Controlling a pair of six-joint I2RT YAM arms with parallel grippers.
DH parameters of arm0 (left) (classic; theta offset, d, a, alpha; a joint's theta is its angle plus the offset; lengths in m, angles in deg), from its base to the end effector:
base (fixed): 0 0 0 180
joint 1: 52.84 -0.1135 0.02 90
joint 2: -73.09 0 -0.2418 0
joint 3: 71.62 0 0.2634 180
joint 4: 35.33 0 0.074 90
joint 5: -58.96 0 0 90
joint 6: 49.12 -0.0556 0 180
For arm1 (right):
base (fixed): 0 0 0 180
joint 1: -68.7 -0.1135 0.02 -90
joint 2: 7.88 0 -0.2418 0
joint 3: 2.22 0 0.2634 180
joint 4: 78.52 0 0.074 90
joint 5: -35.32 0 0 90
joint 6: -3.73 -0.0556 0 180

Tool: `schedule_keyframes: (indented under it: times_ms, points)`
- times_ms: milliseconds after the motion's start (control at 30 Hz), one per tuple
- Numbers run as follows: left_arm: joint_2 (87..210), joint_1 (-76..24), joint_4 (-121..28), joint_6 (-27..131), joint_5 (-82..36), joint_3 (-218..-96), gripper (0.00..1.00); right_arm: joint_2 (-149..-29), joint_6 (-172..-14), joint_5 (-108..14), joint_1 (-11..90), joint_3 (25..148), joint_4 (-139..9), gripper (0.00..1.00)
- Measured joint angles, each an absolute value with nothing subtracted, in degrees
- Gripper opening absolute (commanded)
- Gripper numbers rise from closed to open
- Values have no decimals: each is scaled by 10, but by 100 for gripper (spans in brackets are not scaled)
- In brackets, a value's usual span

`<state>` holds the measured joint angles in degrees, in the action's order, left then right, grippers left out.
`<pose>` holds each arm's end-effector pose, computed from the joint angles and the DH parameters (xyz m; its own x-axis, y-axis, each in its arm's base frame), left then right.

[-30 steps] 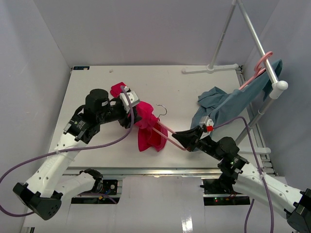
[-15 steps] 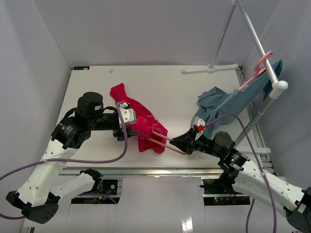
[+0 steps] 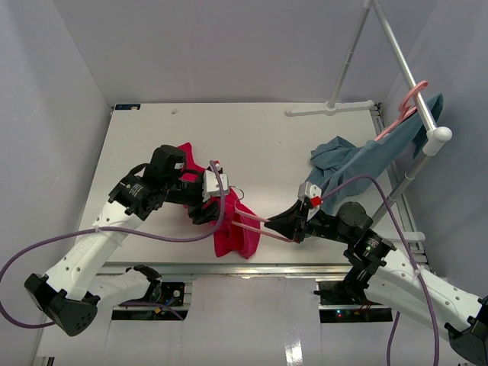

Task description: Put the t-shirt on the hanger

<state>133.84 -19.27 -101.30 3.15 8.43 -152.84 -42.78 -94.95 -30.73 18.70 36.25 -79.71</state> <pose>0.1726 -0.1569 0.3332 0.0184 0.5548 -0.8318 0.9949 0.0725 0.0703 0.1170 0.1746 0.2786 -0.0922 0.1047 -0.9902 -0.9572 0.2648 0.1171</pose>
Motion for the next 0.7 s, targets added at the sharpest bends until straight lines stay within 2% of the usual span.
schedule_keyframes:
  times_ms: [67, 133, 167, 233, 267, 400, 533, 633, 700]
  points:
    - [1343, -190, -1006, 32, 88, -1519, 62, -430, -944, -305, 187, 369, -793, 8]
    - [1345, -190, -1003, 30, 97, -1512, 49, -435, -937, -304, 187, 374, -788, 8]
    - [1346, -190, -1003, 29, 103, -1511, 40, -439, -935, -302, 187, 377, -786, 8]
    - [1346, -190, -1004, 21, 118, -1510, 5, -445, -928, -298, 187, 381, -783, 8]
    - [1346, -190, -1005, 19, 125, -1510, 0, -447, -924, -295, 187, 383, -782, 8]
    - [1345, -189, -1030, 4, 152, -1511, 0, -452, -897, -295, 190, 389, -770, 8]
    - [1345, -190, -1037, 5, 157, -1514, 0, -452, -882, -294, 188, 393, -766, 17]
    - [1345, -190, -1037, 16, 156, -1517, 0, -453, -879, -308, 187, 396, -766, 46]
    - [1344, -189, -1031, 32, 155, -1517, 0, -457, -883, -338, 187, 402, -766, 61]
